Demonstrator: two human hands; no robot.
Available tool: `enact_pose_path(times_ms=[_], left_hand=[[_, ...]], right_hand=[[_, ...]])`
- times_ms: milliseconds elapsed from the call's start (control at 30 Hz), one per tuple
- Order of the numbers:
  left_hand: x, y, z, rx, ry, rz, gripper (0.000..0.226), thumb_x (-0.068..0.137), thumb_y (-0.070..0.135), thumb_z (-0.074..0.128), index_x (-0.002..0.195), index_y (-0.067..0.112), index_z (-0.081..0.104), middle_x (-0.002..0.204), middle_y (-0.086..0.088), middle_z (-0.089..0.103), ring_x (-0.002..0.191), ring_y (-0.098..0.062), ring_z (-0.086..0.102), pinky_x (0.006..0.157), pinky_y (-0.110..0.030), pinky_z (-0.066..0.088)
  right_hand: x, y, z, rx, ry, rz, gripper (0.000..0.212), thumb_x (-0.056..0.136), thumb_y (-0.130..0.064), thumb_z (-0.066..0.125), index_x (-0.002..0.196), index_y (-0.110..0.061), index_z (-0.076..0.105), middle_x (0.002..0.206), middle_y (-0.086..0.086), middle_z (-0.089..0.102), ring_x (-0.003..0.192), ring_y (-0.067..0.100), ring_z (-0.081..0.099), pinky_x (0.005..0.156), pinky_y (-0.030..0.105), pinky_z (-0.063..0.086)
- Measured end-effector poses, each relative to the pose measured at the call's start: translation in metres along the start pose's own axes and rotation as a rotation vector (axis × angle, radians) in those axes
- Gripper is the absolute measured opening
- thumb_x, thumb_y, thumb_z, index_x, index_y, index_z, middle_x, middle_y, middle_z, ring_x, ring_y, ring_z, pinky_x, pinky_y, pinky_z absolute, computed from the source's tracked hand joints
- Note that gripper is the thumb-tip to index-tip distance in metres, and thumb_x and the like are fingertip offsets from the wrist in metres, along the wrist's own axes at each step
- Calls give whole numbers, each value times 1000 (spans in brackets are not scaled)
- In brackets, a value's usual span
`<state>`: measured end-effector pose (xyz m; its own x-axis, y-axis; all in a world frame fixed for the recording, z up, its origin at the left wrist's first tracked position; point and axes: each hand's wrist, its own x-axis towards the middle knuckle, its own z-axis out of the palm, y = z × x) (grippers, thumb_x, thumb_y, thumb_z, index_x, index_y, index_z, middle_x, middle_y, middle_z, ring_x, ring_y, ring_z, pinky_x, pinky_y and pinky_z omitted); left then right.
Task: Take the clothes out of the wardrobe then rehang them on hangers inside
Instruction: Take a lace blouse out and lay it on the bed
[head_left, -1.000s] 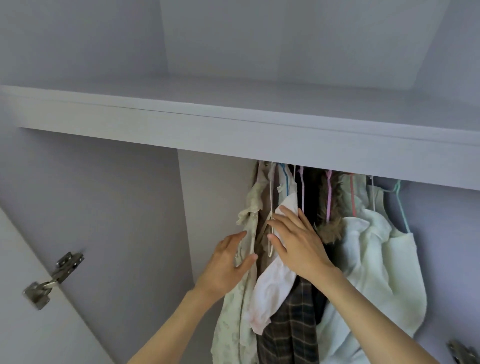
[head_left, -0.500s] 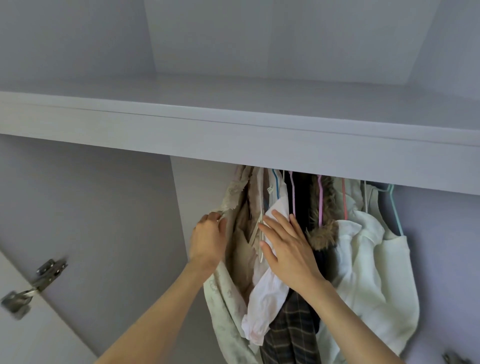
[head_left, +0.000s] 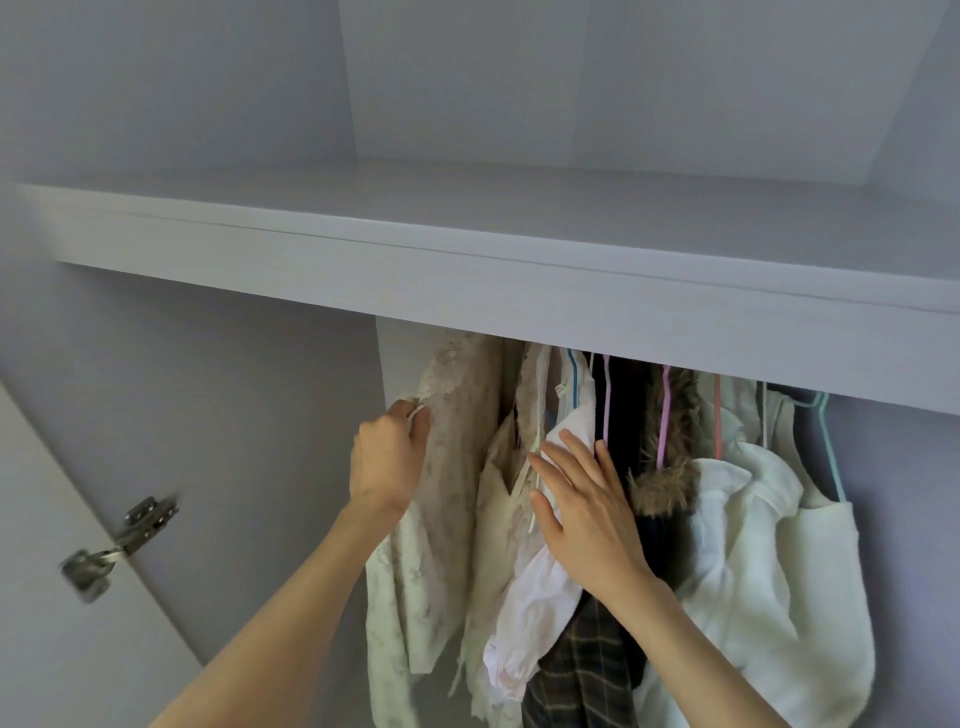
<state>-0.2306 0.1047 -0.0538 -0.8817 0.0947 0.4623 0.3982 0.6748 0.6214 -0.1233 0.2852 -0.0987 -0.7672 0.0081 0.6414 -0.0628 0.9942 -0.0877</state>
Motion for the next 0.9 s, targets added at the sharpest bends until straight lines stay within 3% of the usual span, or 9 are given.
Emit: enact_pose_path(times_ms=[100, 233, 367, 533, 633, 733, 833, 900], left_hand=[[-10, -2, -18, 6, 31, 29, 22, 95, 24, 50, 87, 9, 65, 46, 2, 41, 43, -20, 42, 49, -33, 43], [-46, -22, -34, -21, 27, -1, 21, 93, 21, 55, 73, 14, 56, 40, 9, 32, 34, -11, 32, 40, -18, 30], [-87, -48, -57, -40, 10, -59, 24, 91, 26, 57, 69, 21, 51, 38, 10, 32, 37, -11, 38, 41, -16, 28], [-158, -81, -90, -42, 26, -135, 27, 89, 27, 60, 66, 15, 53, 46, 8, 41, 45, -11, 39, 47, -19, 34], [-199, -98, -112, -37, 41, -219, 27, 89, 26, 60, 69, 10, 55, 55, 3, 49, 48, -14, 41, 51, -30, 40], [-235, -104, -136, -2, 50, -296, 30, 90, 27, 58, 66, 11, 49, 55, 3, 45, 52, -21, 40, 53, -34, 39], [-269, -106, -162, 69, 9, -347, 35, 91, 28, 54, 61, 23, 38, 51, 5, 36, 53, -20, 34, 52, -29, 28], [-291, -111, -178, 83, 5, -383, 33, 91, 39, 50, 64, 22, 43, 51, 6, 38, 55, -20, 39, 52, -26, 29]], right_hand=[[4, -12, -2, -20, -10, 41, 45, 90, -33, 35, 114, -11, 66, 119, 5, 63, 126, 20, 46, 109, 45, 19], [13, -45, -7, 75, 5, 41, 44, 89, -33, 36, 112, -10, 66, 116, 7, 65, 119, 26, 54, 110, 45, 18], [14, -98, -14, 375, -30, 38, 41, 93, -29, 41, 119, -5, 61, 116, 8, 62, 113, 25, 57, 101, 37, 42], [7, -169, -13, 731, -252, 259, 45, 96, -32, 45, 137, -12, 43, 123, 3, 54, 108, 16, 55, 92, 25, 45], [-3, -216, -8, 774, -315, 312, 34, 95, -35, 47, 116, -11, 58, 106, 2, 59, 84, 2, 56, 67, 3, 39], [-18, -260, -5, 817, -362, 364, 22, 92, -34, 53, 88, -13, 60, 91, 1, 59, 76, 9, 55, 58, 11, 34], [-35, -295, -5, 886, -400, 430, 17, 93, -25, 55, 94, -9, 58, 90, 2, 60, 73, 10, 51, 56, 9, 34], [-50, -312, -2, 880, -467, 415, 11, 94, -20, 53, 92, -9, 55, 89, 3, 60, 77, 14, 53, 59, 13, 33]])
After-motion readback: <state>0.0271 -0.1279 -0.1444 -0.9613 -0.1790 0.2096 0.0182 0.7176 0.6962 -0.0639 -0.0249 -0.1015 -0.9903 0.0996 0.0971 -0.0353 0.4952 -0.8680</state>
